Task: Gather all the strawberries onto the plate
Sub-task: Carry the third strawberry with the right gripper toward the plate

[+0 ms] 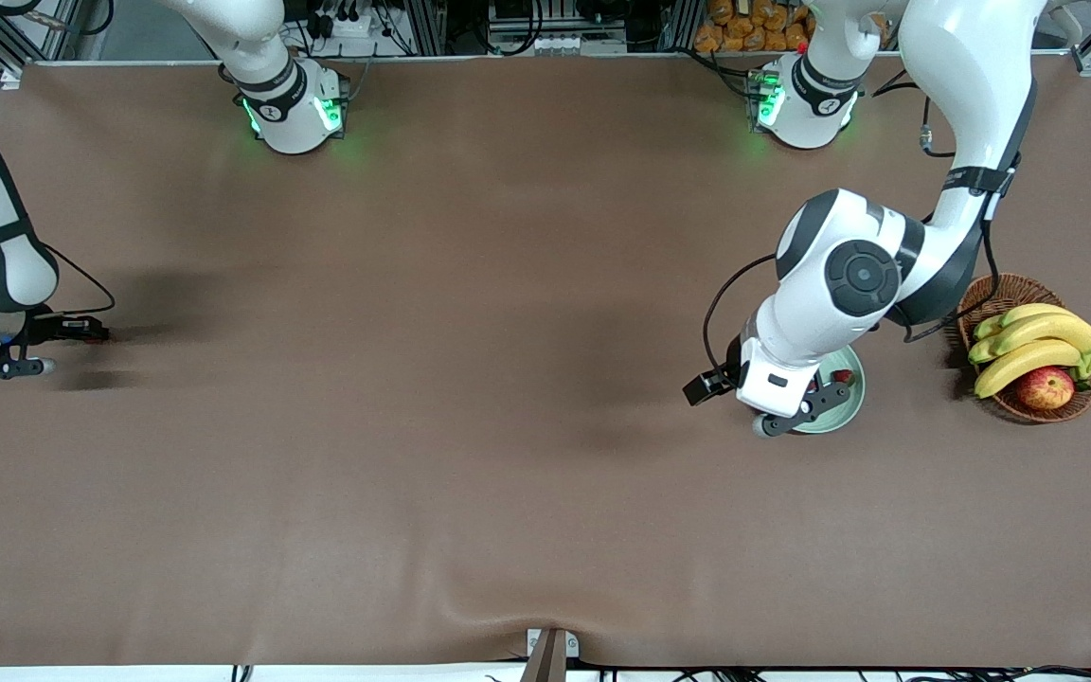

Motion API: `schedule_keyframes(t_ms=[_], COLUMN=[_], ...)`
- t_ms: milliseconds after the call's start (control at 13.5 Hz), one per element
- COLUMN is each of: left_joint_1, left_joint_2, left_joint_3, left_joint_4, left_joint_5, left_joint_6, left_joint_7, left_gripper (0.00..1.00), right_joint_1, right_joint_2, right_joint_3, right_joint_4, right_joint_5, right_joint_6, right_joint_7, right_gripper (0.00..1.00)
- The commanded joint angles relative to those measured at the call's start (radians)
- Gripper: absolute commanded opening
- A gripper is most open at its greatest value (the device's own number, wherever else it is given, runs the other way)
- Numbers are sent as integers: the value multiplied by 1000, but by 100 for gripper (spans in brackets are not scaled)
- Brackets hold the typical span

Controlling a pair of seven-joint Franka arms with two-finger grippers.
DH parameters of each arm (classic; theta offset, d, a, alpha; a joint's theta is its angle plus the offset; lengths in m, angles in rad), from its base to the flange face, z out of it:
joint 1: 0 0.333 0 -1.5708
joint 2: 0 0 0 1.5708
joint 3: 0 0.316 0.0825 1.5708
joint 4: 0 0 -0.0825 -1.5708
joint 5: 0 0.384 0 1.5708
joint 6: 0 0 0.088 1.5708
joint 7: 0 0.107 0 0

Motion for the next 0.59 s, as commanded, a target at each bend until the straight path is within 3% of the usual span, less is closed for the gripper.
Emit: schedule_keyframes(t_ms=[0,296,370,518], left_joint_1=[-40,-60,-68,-75], left_joint_2=[41,58,58,58], left_joint_3=[2,4,4,4], left_joint_4=[86,106,106,108], left_joint_5=[-38,-36,-35,-36], left_joint_6=[-25,-25,-25,-25], left_joint_7=[-58,-95,-113,-162], left_gripper=[100,100,100,100], right_joint_1=[-1,24,60,194], right_joint_2=[-68,-74,-71,-45], right_joint_3=[94,321,357,369], right_joint_4=[-4,48,51,88], right_joint_5=[-19,-21,-21,-9], right_joint_6=[-15,-14,-12,-6], right_joint_7=[-28,-48,-48,-31], right_gripper=[0,0,0,0])
